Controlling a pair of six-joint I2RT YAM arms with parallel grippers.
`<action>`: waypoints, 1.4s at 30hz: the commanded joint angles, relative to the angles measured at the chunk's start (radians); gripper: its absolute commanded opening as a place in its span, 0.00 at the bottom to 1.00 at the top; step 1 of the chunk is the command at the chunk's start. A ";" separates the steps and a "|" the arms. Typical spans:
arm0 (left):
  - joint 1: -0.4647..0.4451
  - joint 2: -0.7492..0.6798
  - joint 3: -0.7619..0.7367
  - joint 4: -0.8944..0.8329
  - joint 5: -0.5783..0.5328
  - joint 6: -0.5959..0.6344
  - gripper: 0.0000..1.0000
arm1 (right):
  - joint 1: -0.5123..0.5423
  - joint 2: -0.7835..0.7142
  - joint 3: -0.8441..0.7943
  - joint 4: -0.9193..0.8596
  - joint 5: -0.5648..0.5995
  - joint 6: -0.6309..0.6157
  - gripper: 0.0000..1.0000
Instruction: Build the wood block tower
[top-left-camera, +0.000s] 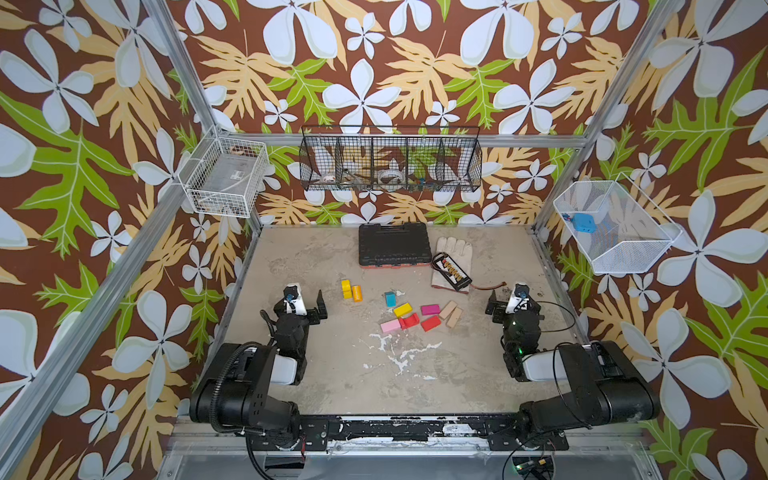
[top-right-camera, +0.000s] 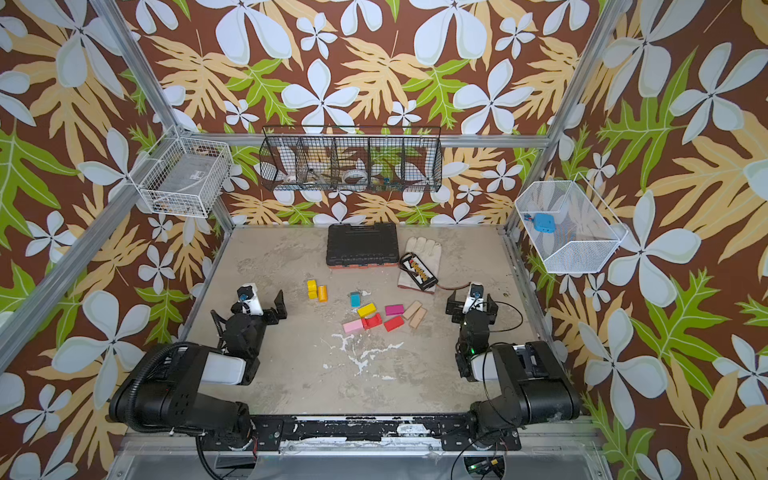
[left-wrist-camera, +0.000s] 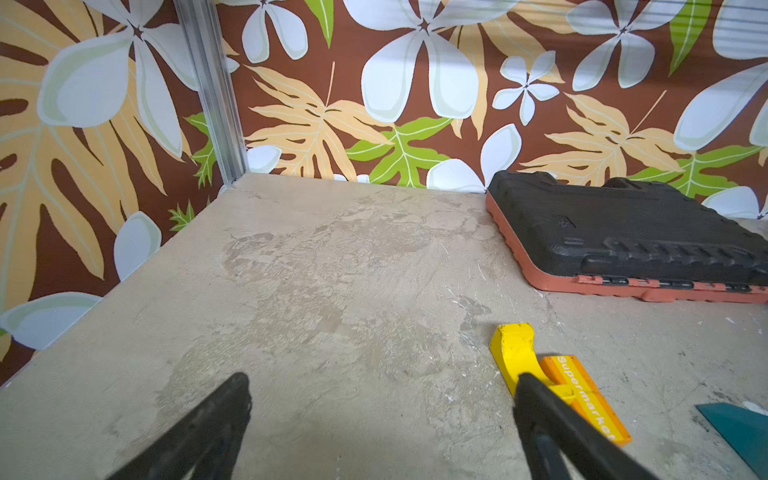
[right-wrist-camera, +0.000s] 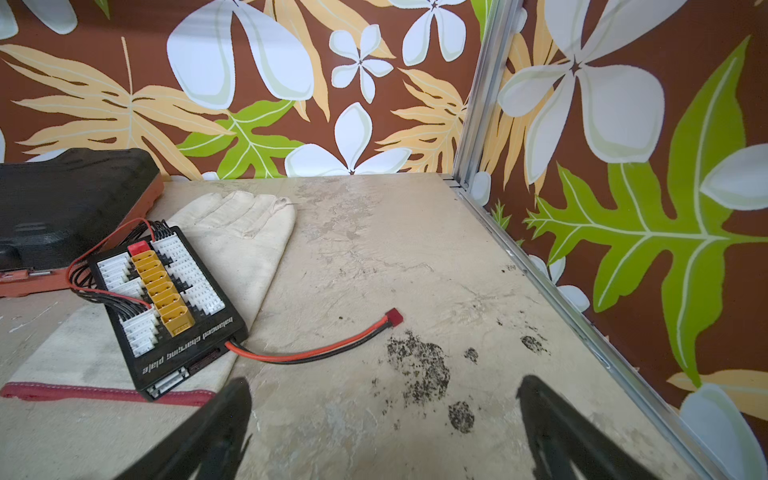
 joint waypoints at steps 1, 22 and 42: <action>0.001 0.000 0.002 0.042 -0.003 0.000 1.00 | 0.000 -0.001 0.001 0.013 0.001 0.012 1.00; -0.001 -0.018 -0.006 0.046 0.109 0.041 1.00 | 0.007 -0.029 -0.002 0.004 0.013 0.001 1.00; 0.003 -0.748 -0.150 -0.468 -0.110 -0.487 1.00 | 0.037 -0.747 -0.074 -0.595 0.058 0.490 1.00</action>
